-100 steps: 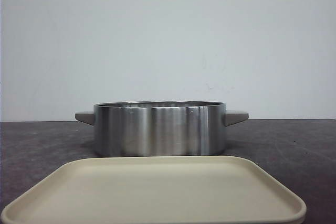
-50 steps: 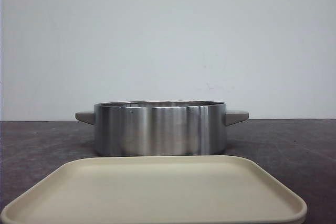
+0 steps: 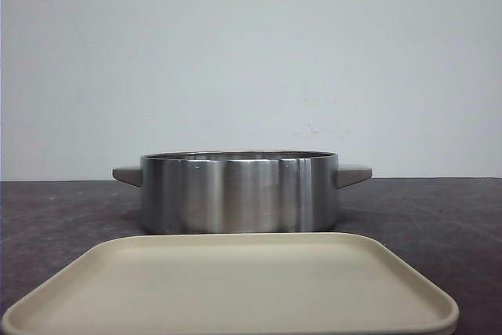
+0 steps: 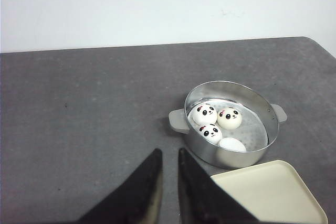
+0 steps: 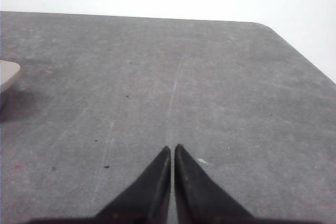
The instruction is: Steam buns
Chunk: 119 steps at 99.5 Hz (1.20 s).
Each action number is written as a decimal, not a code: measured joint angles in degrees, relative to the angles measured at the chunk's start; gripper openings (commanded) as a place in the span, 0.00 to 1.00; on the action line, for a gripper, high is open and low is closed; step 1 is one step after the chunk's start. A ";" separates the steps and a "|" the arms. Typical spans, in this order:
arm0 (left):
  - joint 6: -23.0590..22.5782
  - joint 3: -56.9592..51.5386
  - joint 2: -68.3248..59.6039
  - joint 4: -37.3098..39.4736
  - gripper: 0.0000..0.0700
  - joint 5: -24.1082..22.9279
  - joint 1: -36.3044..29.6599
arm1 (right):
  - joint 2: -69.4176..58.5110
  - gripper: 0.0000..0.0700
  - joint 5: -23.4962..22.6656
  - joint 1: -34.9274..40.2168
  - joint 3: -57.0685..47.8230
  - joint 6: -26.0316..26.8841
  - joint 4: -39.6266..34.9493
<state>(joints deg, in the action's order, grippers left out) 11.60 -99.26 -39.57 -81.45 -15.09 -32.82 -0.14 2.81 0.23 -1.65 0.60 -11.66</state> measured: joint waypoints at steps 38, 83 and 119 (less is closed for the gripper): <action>-3.74 3.87 3.26 9.20 0.02 3.37 8.39 | 0.00 0.01 0.00 0.00 0.00 0.00 0.00; -7.50 64.35 25.94 64.37 0.02 27.30 24.11 | 0.00 0.01 0.02 0.00 0.00 0.00 0.02; -1.95 92.35 34.95 85.72 0.02 25.42 32.68 | 0.00 0.01 0.02 0.00 0.00 0.00 0.02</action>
<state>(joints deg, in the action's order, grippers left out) 9.65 -6.92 -4.62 4.27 10.33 -0.14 -0.14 2.83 0.23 -1.65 0.60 -11.64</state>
